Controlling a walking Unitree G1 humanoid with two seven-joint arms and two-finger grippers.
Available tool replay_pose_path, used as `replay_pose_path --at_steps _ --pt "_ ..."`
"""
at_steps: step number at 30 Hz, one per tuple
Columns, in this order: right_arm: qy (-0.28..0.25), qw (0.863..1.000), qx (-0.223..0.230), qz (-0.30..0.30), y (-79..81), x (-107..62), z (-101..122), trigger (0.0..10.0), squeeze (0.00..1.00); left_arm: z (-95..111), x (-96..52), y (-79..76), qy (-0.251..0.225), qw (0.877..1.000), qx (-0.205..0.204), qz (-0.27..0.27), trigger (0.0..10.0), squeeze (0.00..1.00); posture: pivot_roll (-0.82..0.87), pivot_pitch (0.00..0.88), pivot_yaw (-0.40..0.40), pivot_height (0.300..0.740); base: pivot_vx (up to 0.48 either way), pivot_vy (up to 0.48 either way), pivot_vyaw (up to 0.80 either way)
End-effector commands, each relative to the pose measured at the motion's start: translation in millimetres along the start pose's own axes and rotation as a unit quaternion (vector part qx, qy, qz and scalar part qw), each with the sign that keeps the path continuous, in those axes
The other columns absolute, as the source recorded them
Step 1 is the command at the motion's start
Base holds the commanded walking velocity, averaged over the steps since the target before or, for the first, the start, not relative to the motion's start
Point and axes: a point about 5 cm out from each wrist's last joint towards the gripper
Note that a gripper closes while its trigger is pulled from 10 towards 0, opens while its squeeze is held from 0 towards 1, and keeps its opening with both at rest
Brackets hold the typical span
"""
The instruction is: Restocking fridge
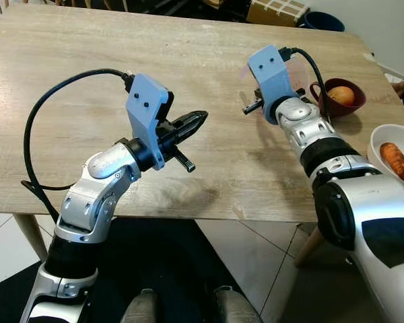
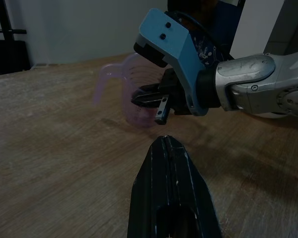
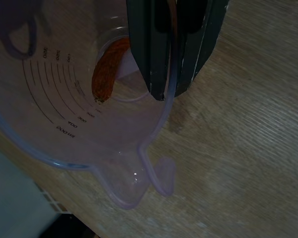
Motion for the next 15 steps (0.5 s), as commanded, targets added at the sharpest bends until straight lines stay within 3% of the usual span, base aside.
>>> replay_pose_path --at_steps 1,3,7,12,15 --pt "0.009 1.000 0.001 0.000 -5.2 -1.1 -2.1 0.0 0.00 -0.6 -0.8 0.5 0.003 1.000 0.007 -0.005 10.0 0.00 0.12 0.261 -0.099 0.707 0.000 0.000 0.00" --pt "0.008 1.000 0.004 0.010 -4.4 -1.0 -0.9 0.0 0.00 -0.6 -1.0 0.8 0.002 1.000 0.007 -0.005 10.0 0.00 0.12 0.260 -0.100 0.707 0.000 0.000 0.00" --pt "0.020 0.992 -0.031 0.122 10.3 -1.8 -1.5 0.0 0.00 -3.9 -2.7 1.3 -0.003 1.000 -0.001 0.001 10.0 0.00 0.07 0.234 -0.102 0.707 0.000 0.000 0.00" --pt "0.029 0.984 -0.044 0.170 14.5 -3.5 -5.1 0.0 0.00 -7.2 -2.0 0.9 -0.003 1.000 -0.005 0.000 10.0 0.00 0.04 0.214 -0.099 0.707 0.000 0.000 0.00" --pt "0.035 0.968 -0.066 0.239 15.6 -7.5 -4.5 0.0 0.00 -10.4 -0.4 0.2 -0.005 1.000 -0.010 -0.006 10.0 0.00 0.00 0.199 -0.092 0.707 0.000 0.000 0.00"
Point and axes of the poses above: a point about 5 cm out from each wrist's last joint towards the gripper, its own x axis pointing out of the wrist towards the gripper, its own z axis along the axis of the wrist's last joint, y = z × x, and after that the axes turned 3 degrees about x, right-handed
